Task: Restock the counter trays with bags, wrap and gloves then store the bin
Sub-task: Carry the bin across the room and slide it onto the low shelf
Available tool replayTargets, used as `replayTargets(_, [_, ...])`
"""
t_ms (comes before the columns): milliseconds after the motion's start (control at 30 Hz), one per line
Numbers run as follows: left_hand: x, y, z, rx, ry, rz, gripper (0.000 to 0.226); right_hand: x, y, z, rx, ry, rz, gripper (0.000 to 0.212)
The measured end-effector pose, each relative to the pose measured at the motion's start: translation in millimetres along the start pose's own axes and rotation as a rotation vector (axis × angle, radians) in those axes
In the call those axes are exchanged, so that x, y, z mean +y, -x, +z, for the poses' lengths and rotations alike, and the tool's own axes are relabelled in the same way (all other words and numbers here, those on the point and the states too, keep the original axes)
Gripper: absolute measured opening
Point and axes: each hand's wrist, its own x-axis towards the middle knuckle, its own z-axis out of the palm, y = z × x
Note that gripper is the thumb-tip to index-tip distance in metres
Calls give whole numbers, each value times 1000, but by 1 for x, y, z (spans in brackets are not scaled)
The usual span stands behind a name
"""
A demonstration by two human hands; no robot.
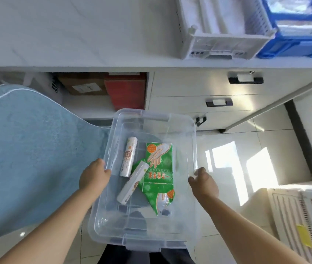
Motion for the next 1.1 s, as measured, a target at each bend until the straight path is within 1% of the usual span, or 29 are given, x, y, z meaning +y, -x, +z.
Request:
replayTargets(233, [111, 59, 36, -72, -124, 210, 10, 130, 30, -59, 115, -53, 124, 26])
replayTargets(333, [172, 91, 52, -66, -153, 280, 12, 193, 40, -87, 198, -117, 196, 20])
replayTargets(400, [221, 116, 68, -48, -170, 358, 13, 244, 47, -110, 251, -176, 246, 16])
replayTargets(500, [268, 136, 76, -31, -161, 401, 9, 283, 48, -133, 297, -230, 282, 15])
replayTargets(633, [361, 171, 92, -12, -133, 520, 8, 357, 52, -187, 413, -294, 313, 16])
replayTargets(767, [440, 191, 97, 11, -64, 607, 16, 403, 48, -240, 509, -305, 334, 17])
replayTargets(867, [498, 194, 96, 39, -25, 651, 15, 424, 35, -279, 580, -321, 354, 17])
replayTargets(1000, [575, 179, 93, 66, 30, 732, 20, 445, 1, -330, 645, -333, 372, 21])
replayTargets(1100, [635, 156, 92, 59, 50, 792, 19, 457, -34, -367, 693, -357, 397, 21])
